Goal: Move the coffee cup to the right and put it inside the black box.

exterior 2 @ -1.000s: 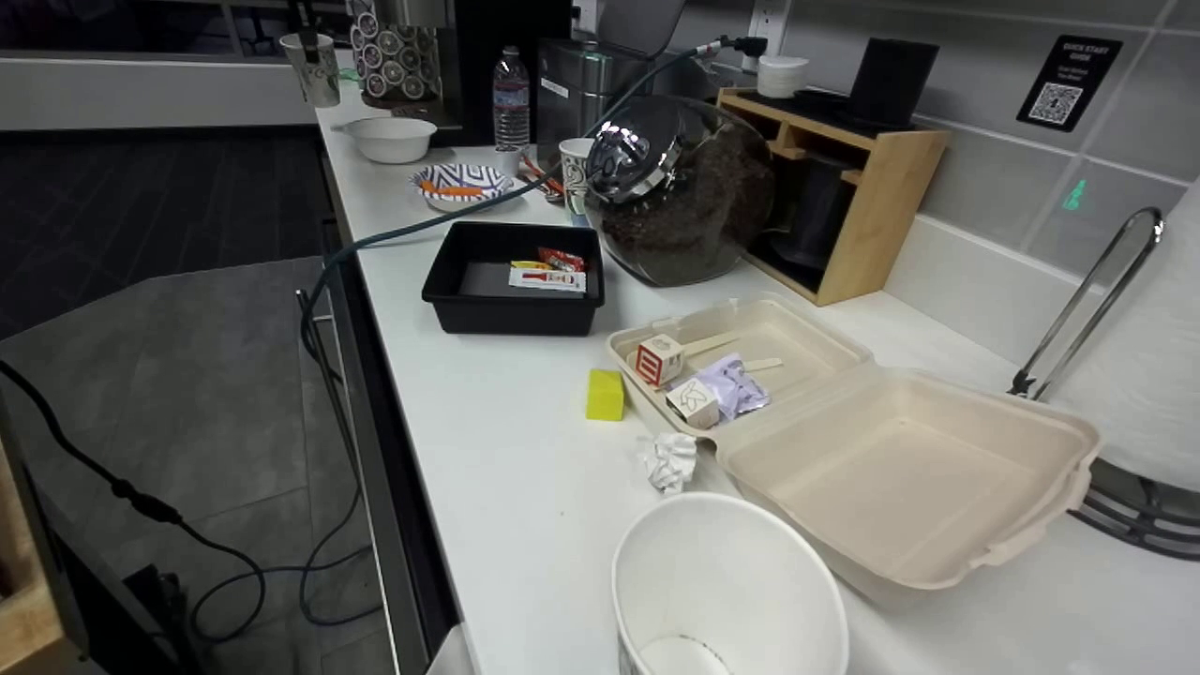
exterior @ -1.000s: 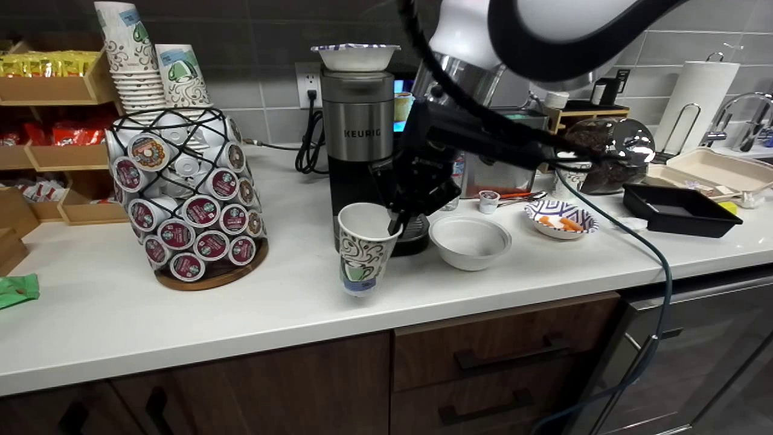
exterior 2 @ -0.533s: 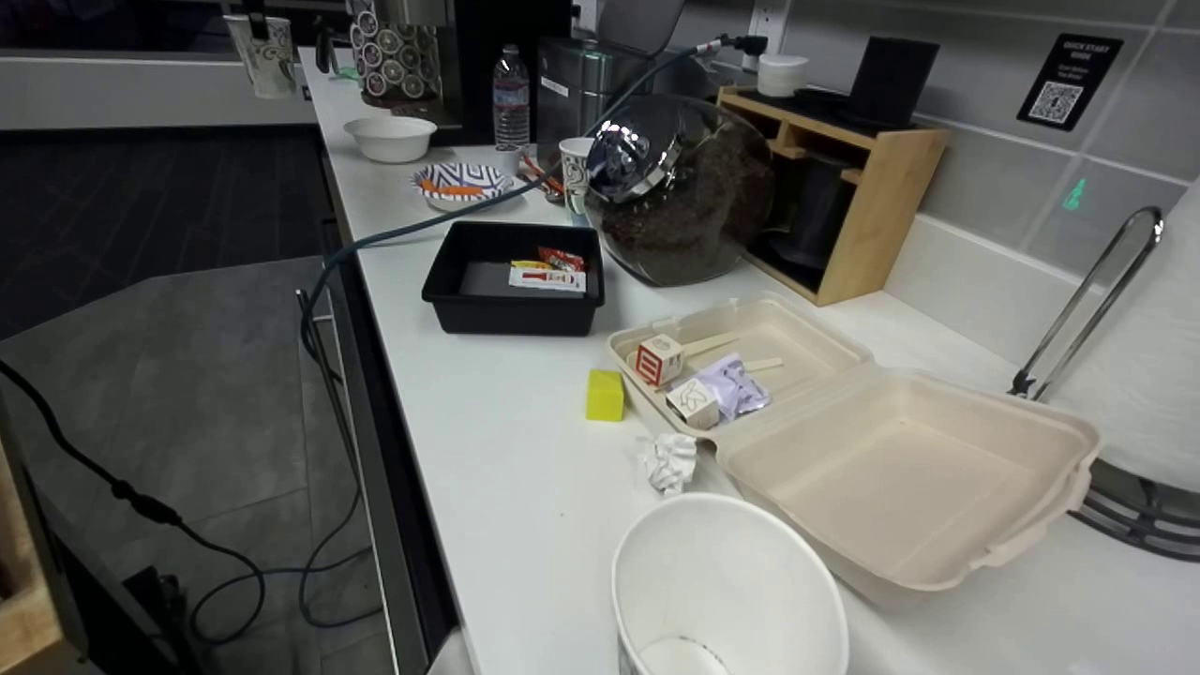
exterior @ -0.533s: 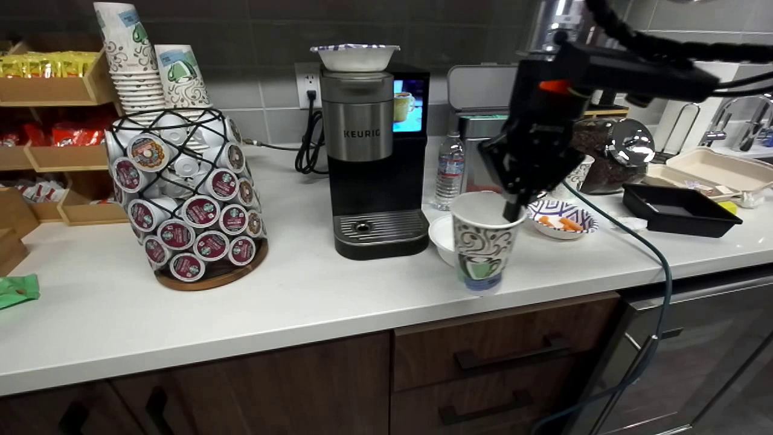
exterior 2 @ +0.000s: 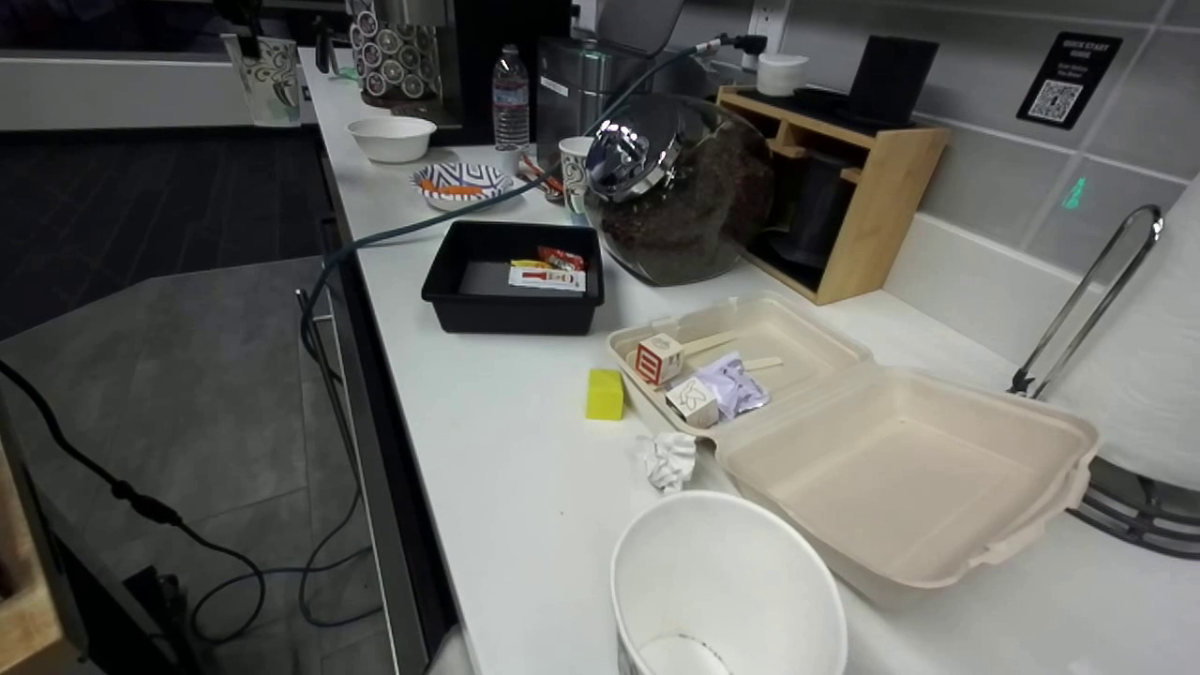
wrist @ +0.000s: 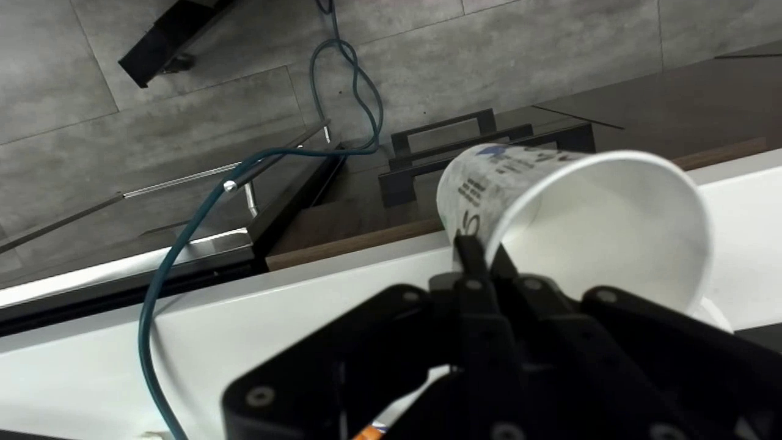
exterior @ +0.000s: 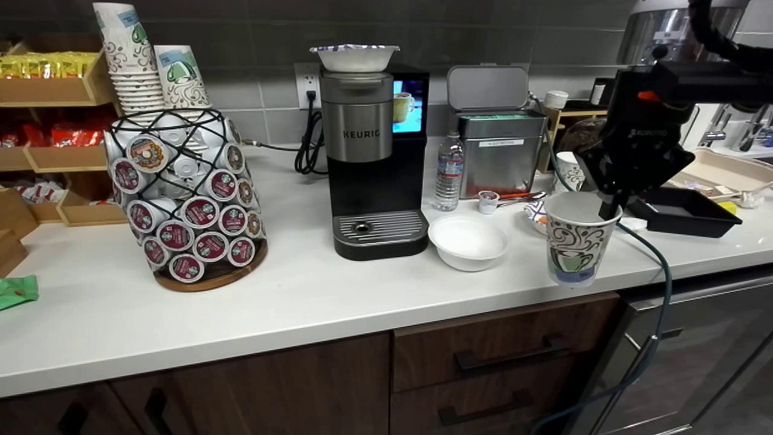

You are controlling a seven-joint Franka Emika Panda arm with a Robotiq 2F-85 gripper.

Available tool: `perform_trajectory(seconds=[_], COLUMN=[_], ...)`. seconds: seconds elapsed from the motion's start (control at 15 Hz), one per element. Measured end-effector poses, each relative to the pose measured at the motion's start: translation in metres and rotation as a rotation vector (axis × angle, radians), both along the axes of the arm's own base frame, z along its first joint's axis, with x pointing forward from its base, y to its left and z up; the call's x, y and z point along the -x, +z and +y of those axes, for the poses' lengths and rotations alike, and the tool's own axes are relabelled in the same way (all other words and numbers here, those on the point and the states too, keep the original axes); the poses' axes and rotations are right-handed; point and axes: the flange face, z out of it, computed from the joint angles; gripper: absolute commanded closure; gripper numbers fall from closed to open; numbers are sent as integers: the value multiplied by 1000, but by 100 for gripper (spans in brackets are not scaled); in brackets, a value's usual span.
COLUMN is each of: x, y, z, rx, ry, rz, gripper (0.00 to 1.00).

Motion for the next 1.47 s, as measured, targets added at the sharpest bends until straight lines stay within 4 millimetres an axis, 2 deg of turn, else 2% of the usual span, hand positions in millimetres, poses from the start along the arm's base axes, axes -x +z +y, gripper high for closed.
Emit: perform_trajectory(seconds=[0.2, 0.33, 0.4, 0.53, 0.73, 0.8, 0.87, 0.93, 1.13, 1.2, 1.33, 1.47], x=[-2, -8, -10, -9, 11, 20, 27, 32, 30, 27, 26, 34], y=[0, -5, -10, -23, -38, -39, -37, -34, -27, -25, -24, -27], z=[8, -9, -28, -83, -171, -195, -213, -221, -221, -229, -268, -328], rx=[-8, -3, 3, 14, 28, 23, 17, 13, 3, 6, 21, 41], ry=[-8, -110, -161, -274, -447, -502, -540, -559, -591, -638, -741, -854], rz=[-2, 7, 17, 46, 84, 90, 88, 83, 64, 53, 41, 28], gripper=[99, 99, 99, 99, 96, 96, 96, 99, 99, 99, 99, 99])
